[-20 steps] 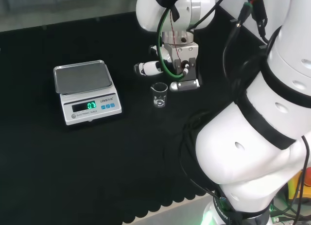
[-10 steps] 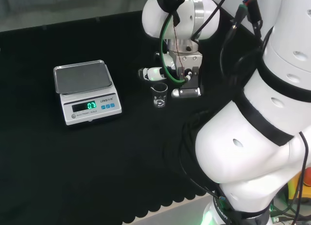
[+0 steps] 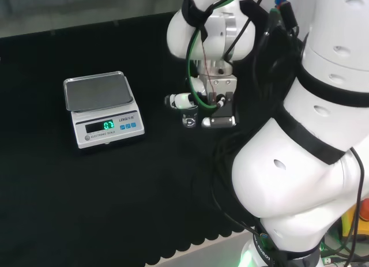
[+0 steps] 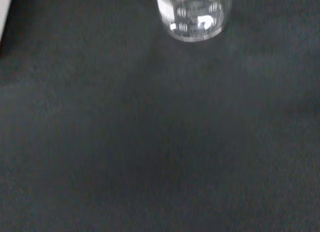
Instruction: Pick up the beaker.
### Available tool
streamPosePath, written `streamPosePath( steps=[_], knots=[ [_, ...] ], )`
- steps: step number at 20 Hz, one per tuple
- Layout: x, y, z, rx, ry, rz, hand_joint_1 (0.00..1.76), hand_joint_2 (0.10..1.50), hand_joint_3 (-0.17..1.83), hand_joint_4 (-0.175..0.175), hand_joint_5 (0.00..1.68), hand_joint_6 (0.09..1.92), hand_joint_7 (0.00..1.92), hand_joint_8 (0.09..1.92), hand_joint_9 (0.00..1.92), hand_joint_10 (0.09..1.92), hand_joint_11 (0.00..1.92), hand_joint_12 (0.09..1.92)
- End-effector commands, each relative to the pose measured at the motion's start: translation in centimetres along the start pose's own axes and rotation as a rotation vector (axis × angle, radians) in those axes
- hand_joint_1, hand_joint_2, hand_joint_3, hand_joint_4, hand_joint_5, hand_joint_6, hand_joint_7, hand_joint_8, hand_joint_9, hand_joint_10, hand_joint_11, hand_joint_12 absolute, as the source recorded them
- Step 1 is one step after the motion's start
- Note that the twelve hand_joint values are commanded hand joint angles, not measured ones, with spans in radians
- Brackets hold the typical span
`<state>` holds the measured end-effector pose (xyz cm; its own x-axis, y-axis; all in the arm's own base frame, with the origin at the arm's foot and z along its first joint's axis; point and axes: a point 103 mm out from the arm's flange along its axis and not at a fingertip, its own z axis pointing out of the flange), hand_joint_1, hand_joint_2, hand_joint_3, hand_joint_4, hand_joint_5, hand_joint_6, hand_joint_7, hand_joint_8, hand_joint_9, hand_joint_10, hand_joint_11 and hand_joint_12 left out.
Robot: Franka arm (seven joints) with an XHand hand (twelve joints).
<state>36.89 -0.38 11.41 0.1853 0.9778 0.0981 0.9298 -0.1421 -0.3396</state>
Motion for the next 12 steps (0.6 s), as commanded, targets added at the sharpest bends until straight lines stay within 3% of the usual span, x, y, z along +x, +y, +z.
streamPosePath(
  steps=[1,7,12],
  knots=[
    [1.8,1.5,2.6,0.062,-0.042,0.004,0.07,0.98,0.24,-0.043,0.18,0.09,0.00,0.43,0.00,0.61,0.00,1.46],
    [1.1,2.0,2.8,0.086,-0.033,-0.004,0.07,0.98,0.24,-0.044,0.18,0.09,0.00,0.44,0.00,0.61,0.00,1.46],
    [0.0,2.2,2.7,0.091,-0.029,0.019,0.07,0.98,0.23,-0.044,0.19,0.09,0.00,0.46,0.00,0.67,0.00,1.50]
  ],
)
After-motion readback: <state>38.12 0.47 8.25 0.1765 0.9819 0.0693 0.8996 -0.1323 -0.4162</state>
